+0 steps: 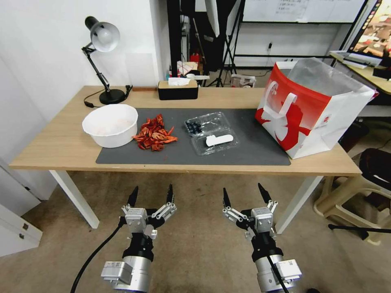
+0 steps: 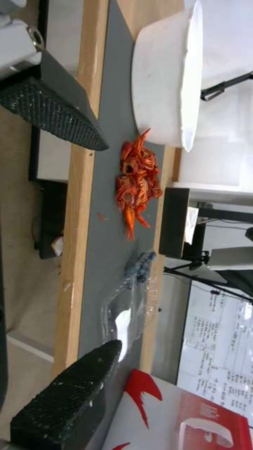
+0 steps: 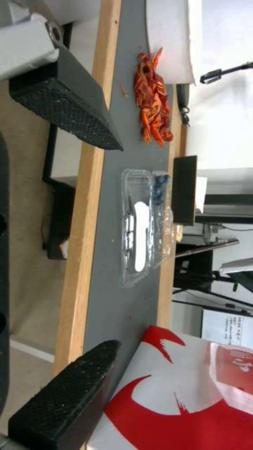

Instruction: Close the takeout container lid, then place the container into the takeout bag.

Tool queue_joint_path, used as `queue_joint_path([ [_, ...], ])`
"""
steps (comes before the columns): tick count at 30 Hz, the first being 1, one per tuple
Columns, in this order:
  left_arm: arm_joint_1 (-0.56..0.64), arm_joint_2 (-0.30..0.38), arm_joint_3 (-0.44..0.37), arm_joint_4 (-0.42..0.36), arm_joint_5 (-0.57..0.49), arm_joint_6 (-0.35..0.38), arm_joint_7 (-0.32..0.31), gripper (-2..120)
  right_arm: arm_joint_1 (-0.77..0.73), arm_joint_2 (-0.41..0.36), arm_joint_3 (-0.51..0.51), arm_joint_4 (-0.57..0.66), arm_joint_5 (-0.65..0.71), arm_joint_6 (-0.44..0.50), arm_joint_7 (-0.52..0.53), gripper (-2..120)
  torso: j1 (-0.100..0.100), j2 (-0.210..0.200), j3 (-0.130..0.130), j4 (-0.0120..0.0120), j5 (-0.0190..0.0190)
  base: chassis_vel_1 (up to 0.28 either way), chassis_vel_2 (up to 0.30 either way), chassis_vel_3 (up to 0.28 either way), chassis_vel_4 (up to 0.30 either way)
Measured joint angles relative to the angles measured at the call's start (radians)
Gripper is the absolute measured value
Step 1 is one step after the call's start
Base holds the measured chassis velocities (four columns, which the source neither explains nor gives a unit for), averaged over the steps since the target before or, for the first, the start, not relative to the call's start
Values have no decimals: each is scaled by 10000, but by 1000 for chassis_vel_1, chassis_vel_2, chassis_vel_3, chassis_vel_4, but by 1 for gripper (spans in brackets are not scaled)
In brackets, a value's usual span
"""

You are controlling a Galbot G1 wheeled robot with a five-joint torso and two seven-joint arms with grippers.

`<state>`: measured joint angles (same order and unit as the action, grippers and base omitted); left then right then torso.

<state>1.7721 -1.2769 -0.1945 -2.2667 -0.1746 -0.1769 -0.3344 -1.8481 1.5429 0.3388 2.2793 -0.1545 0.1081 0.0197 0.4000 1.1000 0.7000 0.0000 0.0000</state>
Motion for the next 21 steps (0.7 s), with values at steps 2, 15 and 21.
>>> queue_joint_path([
  [2,-65,58,-1,42,-53,8,3,100,7,-30,30,0,54,-14,0,100,0,0,0,0,-1,0,0,0,0],
  [15,-1094,1072,-218,451,-1037,72,224,100,170,-574,168,-145,1031,-103,-213,100,0,0,0,0,0,0,0,0,0],
  [21,-1776,1499,-162,779,-1559,130,296,100,229,-732,185,-349,1295,-48,-356,100,0,0,0,2,1,0,0,0,0],
])
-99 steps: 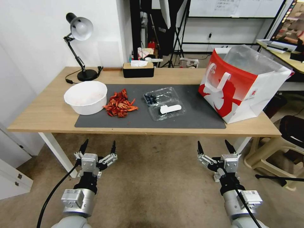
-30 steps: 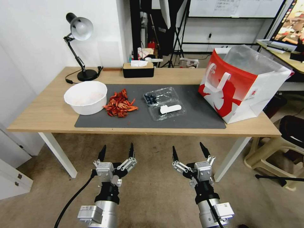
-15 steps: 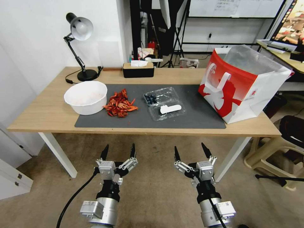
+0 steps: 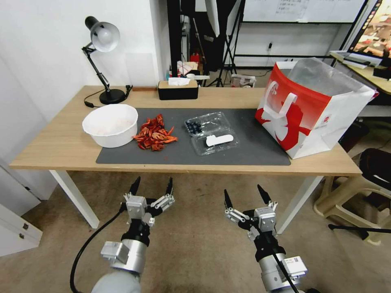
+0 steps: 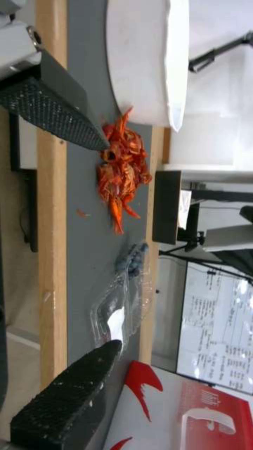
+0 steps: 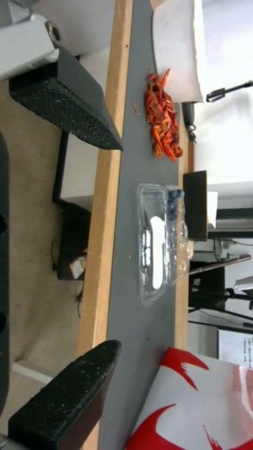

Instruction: Close the takeout container lid, then place the container into the takeout bag.

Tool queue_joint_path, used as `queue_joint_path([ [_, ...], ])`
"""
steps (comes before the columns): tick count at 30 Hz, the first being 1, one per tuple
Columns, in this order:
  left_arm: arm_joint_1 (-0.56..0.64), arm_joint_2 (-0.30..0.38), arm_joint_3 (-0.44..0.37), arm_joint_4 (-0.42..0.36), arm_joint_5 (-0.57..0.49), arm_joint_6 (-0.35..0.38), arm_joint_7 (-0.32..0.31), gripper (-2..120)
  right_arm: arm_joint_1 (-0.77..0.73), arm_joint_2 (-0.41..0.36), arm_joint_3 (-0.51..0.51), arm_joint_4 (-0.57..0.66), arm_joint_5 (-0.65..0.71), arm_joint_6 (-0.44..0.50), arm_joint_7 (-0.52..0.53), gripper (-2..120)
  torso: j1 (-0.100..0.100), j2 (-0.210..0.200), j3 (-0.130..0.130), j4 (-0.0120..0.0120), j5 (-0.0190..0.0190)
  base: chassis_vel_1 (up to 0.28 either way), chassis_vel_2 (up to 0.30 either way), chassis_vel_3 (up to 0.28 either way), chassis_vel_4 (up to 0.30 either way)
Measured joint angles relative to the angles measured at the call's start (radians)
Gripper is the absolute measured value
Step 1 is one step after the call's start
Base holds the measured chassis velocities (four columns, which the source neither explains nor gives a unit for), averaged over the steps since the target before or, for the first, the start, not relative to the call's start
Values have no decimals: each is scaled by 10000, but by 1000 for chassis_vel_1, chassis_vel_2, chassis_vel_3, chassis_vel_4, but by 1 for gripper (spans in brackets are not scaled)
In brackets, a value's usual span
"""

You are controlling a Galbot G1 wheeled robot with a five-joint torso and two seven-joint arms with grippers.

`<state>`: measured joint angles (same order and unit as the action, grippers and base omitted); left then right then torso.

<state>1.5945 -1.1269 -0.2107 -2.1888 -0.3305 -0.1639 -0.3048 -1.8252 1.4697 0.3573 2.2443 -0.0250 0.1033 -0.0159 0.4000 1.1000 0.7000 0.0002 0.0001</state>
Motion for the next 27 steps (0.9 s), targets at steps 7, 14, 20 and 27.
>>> queue_joint_path([
  [7,-1813,971,432,725,-1211,406,195,100,-10,106,81,-80,687,163,-346,100,0,-1,1,-3,-2,0,0,0,0],
  [14,-3532,1960,1021,1160,-2576,1334,563,100,37,182,145,-256,726,211,-369,100,0,-2,1,2,1,0,0,0,0],
  [20,-6280,2108,2242,1940,-4185,2583,100,100,21,339,243,-377,671,218,-306,100,1,-3,1,-7,1,0,0,0,0],
  [27,-8680,1638,3007,3289,-5378,3917,-127,100,89,414,326,-511,627,209,-238,100,1,-3,1,-3,0,0,0,0,0],
])
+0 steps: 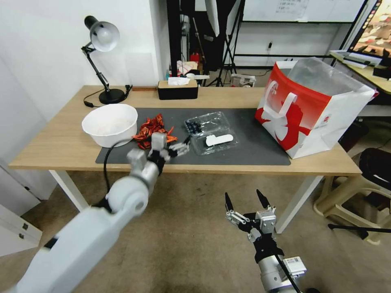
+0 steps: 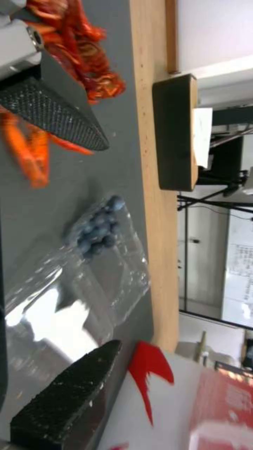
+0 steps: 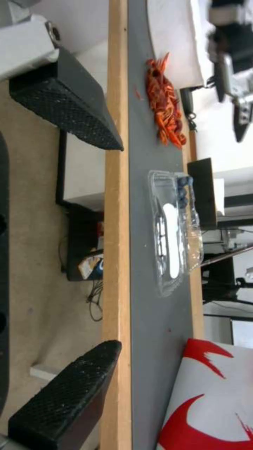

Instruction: Close the takeout container lid, then place the container into the takeout bag.

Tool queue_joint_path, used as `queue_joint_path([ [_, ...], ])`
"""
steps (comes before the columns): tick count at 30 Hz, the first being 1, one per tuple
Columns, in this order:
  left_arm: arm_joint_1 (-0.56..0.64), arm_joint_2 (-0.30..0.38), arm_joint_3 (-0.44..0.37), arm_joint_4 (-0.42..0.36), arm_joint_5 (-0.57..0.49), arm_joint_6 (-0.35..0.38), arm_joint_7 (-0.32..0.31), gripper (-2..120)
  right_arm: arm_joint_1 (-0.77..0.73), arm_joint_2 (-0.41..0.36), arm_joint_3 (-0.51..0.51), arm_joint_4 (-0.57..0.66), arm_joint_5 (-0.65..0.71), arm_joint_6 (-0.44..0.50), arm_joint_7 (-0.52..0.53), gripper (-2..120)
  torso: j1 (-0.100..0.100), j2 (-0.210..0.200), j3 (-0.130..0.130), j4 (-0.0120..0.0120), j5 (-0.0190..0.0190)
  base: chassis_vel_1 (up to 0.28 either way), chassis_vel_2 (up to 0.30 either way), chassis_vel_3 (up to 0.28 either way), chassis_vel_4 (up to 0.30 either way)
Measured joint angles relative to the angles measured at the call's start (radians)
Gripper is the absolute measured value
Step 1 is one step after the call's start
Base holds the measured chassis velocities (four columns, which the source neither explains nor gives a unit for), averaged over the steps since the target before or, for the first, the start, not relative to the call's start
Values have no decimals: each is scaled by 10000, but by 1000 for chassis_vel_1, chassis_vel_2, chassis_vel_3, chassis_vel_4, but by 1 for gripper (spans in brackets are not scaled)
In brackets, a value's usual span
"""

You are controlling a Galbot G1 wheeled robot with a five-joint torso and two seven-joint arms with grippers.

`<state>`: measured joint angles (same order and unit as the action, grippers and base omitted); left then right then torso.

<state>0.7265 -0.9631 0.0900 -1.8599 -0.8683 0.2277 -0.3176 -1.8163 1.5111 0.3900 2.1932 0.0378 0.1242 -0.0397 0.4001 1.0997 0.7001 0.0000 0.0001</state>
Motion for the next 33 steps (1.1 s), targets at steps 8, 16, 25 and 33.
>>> queue_joint_path([
  [8,-1529,-459,457,1383,-247,956,-34,100,-18,21,39,-35,-32,-6,40,100,0,1,0,-1,1,0,0,0,0],
  [16,-2219,-953,718,2455,-687,1795,99,100,60,3,-17,-177,-72,-6,81,100,-3,2,-1,2,0,0,0,0,0],
  [25,-3083,-1432,1045,3348,-836,2175,184,100,-19,19,-69,-178,-192,43,81,100,-3,3,-1,-1,1,0,0,0,0],
  [33,-3857,-1862,1329,4314,-835,2757,252,100,-105,28,-58,-125,-272,110,75,100,-2,3,-1,0,1,0,0,0,0],
])
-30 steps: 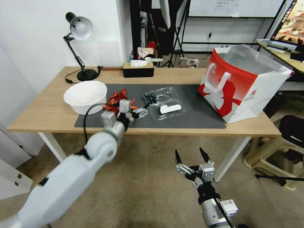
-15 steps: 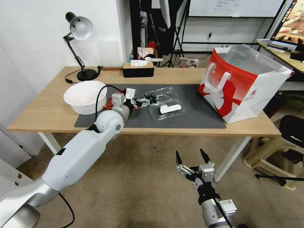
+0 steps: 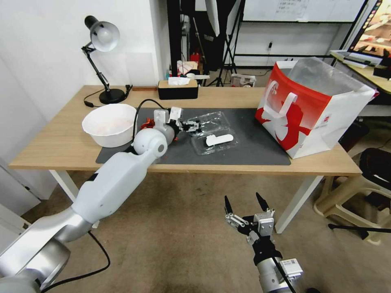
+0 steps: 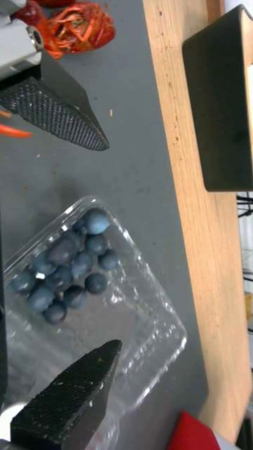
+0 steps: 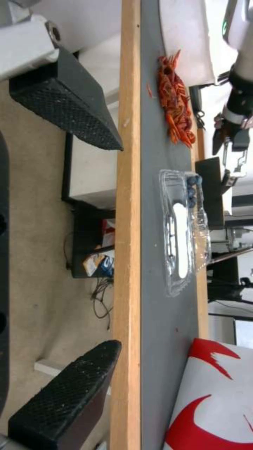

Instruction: Close the takeout container lid, then place the container into the takeout bag.

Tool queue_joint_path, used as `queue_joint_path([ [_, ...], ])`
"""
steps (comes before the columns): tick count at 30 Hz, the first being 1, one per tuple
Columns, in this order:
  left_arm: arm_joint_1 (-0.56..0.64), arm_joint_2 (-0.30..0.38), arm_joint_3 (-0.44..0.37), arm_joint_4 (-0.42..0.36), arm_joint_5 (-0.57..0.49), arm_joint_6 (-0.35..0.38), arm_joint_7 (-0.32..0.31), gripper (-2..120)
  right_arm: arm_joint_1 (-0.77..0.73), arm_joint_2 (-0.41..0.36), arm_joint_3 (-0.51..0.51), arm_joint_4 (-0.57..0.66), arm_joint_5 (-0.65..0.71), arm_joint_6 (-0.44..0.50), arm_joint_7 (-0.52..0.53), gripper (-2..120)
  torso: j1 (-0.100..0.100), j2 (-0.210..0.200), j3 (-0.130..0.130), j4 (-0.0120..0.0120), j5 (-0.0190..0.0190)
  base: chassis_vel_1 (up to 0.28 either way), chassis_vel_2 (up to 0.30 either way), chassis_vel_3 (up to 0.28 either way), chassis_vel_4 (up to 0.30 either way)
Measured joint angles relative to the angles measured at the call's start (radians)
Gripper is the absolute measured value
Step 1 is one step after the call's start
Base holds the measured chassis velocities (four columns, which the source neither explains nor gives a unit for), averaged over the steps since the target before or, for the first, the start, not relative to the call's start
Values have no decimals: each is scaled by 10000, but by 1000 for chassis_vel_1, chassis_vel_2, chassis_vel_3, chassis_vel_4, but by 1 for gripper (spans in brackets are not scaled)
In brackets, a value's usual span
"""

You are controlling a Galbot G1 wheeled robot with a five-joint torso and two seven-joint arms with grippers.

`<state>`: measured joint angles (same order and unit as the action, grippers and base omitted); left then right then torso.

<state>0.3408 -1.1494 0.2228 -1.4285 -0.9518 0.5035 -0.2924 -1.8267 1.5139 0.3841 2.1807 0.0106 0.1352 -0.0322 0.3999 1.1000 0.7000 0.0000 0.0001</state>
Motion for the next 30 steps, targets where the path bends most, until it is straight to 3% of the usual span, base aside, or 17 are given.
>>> queue_joint_path([
  [7,-452,-293,170,733,400,393,-166,100,35,-67,17,-29,17,13,-2,100,0,0,0,-1,-1,0,0,0,0],
  [14,-626,-252,222,924,633,992,-41,100,104,-110,14,-106,55,13,-2,100,0,0,-1,2,-1,0,0,0,0],
  [30,-830,-174,308,1205,1182,1449,141,100,115,-130,0,-180,66,81,-3,100,1,0,0,1,-1,0,0,0,0],
])
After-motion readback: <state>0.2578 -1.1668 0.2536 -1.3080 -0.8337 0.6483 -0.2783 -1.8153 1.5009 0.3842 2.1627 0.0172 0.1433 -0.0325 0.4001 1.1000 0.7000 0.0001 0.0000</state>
